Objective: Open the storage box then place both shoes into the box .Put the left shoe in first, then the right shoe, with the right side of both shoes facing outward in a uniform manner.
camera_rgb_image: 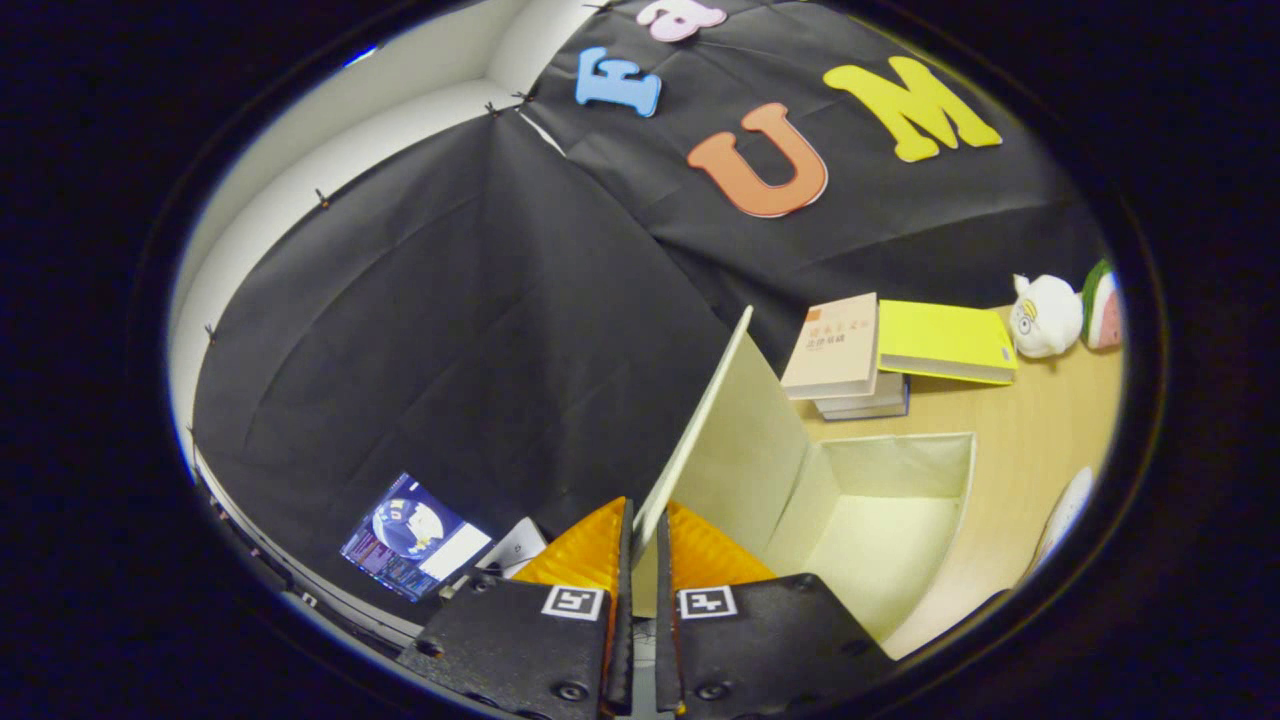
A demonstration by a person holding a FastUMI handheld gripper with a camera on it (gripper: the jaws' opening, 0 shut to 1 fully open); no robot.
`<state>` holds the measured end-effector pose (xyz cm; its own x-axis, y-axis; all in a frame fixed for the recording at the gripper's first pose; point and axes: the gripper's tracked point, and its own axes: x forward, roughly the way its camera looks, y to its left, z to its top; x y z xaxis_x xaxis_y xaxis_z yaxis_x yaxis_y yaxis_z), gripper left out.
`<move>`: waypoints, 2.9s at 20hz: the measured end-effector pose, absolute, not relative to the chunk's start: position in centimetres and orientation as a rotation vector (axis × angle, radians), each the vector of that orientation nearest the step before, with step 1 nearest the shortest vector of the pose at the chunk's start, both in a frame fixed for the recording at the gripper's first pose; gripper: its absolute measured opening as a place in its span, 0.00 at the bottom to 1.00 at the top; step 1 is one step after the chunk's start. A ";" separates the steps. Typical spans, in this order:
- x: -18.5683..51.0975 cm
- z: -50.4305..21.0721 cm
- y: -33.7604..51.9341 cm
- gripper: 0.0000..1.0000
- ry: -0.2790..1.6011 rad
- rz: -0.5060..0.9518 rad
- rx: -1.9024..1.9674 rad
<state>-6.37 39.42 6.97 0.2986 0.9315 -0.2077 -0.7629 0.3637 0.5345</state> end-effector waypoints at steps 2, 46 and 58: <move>-6.4 7.3 41.5 0.18 0.505 1.141 0.323; 7.9 -10.8 1.9 0.97 0.537 0.302 0.131; 13.0 -26.1 1.2 0.97 1.063 0.346 0.068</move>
